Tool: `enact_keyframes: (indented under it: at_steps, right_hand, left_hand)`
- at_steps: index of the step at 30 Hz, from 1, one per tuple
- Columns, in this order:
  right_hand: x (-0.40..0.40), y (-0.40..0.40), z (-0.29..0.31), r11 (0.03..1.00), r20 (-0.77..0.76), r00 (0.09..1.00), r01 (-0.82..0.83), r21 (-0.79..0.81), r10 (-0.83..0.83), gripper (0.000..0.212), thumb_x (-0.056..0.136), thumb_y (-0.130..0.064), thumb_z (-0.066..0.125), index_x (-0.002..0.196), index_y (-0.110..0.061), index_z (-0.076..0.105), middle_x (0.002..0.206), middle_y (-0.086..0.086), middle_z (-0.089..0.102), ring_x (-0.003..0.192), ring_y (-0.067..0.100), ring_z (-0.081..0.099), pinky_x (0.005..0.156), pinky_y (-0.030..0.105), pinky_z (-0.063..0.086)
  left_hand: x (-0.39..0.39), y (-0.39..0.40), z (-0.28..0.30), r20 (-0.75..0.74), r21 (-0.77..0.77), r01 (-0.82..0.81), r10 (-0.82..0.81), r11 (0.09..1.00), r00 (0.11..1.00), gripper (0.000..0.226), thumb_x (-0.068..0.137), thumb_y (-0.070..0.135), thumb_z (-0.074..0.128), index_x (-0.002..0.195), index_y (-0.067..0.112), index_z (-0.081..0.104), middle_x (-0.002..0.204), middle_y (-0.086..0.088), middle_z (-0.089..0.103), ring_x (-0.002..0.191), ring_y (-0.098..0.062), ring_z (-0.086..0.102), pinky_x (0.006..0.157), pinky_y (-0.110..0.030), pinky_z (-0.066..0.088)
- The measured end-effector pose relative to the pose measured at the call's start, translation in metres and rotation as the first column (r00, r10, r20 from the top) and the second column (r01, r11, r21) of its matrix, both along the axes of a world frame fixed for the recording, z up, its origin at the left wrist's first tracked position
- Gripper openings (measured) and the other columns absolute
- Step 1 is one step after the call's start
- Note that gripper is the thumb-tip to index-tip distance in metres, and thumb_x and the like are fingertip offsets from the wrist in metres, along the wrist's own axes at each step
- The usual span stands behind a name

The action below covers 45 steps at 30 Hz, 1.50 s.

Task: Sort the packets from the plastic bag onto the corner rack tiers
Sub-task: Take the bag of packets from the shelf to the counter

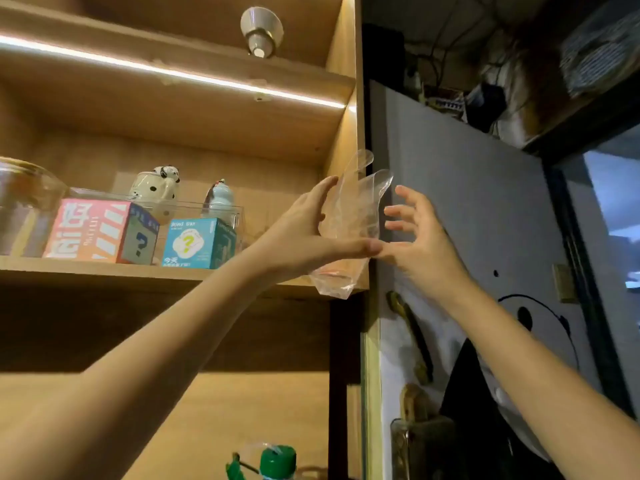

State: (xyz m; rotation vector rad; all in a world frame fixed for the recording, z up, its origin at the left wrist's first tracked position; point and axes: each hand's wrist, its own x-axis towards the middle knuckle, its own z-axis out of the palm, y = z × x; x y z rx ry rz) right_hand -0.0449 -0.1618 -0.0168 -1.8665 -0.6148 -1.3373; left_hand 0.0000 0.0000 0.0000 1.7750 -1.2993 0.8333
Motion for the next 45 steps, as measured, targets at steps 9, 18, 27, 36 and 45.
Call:
enact_keyframes:
  at_steps: [9, 18, 27, 36, 45]
  right_hand:
    - [0.055, -0.019, 0.013, 0.967, -0.172, 0.985, 0.046, 0.251, -0.002, 0.091, 0.071, -0.039, 0.073, 0.142, -0.022, 0.02, 0.138, 0.008, 0.041, 0.122, 0.026, 0.046, 0.099, 0.043, 0.045]
    - [0.081, -0.012, 0.024, 0.961, -0.289, 0.957, 0.069, 0.268, 0.011, 0.083, 0.072, -0.038, 0.073, 0.139, -0.02, 0.028, 0.137, 0.011, 0.044, 0.112, 0.03, 0.055, 0.062, 0.033, 0.054]
    - [0.096, -0.007, 0.037, 0.929, -0.196, 0.944, 0.304, 0.211, -0.265, 0.025, 0.082, -0.023, 0.061, 0.103, -0.01, 0.06, 0.102, 0.01, 0.065, 0.087, 0.025, 0.061, 0.074, 0.037, 0.055]
    - [0.101, -0.038, 0.035, 0.924, -0.133, 0.973, 0.221, 0.311, -0.188, 0.024, 0.086, -0.002, 0.053, 0.103, -0.013, 0.068, 0.109, 0.008, 0.066, 0.095, 0.024, 0.064, 0.074, 0.039, 0.059]
    - [0.09, -0.071, 0.034, 0.939, -0.118, 0.993, 0.036, 0.341, 0.005, 0.021, 0.087, -0.005, 0.055, 0.095, -0.02, 0.068, 0.089, -0.002, 0.064, 0.081, 0.015, 0.066, 0.038, 0.012, 0.046]
  left_hand:
    - [0.053, -0.037, 0.0, -0.035, -0.004, -0.077, 0.077, 0.997, 0.996, 0.122, 0.06, 0.045, 0.077, 0.145, 0.025, -0.009, 0.155, 0.0, 0.01, 0.137, -0.016, 0.022, 0.095, -0.022, 0.023]
    - [0.073, -0.058, -0.015, 0.037, -0.049, -0.181, 0.183, 0.982, 0.983, 0.071, 0.083, 0.02, 0.062, 0.141, 0.009, 0.021, 0.132, -0.008, 0.053, 0.117, -0.021, 0.051, 0.086, -0.021, 0.037]
    - [0.073, -0.071, -0.027, 0.161, -0.061, -0.177, 0.185, 0.982, 0.97, 0.049, 0.084, 0.005, 0.052, 0.131, 0.01, 0.04, 0.126, -0.009, 0.059, 0.117, -0.025, 0.054, 0.097, -0.038, 0.044]
    - [0.074, -0.054, 0.0, 0.119, -0.106, -0.116, 0.128, 0.988, 0.985, 0.033, 0.093, 0.025, 0.045, 0.122, 0.012, 0.054, 0.126, -0.006, 0.059, 0.113, -0.018, 0.053, 0.095, -0.028, 0.041]
    - [0.125, -0.032, 0.035, 0.027, -0.18, -0.285, 0.294, 0.941, 0.955, 0.068, 0.09, 0.032, 0.05, 0.145, 0.014, 0.015, 0.155, -0.008, 0.015, 0.141, -0.022, 0.015, 0.115, -0.039, 0.016]
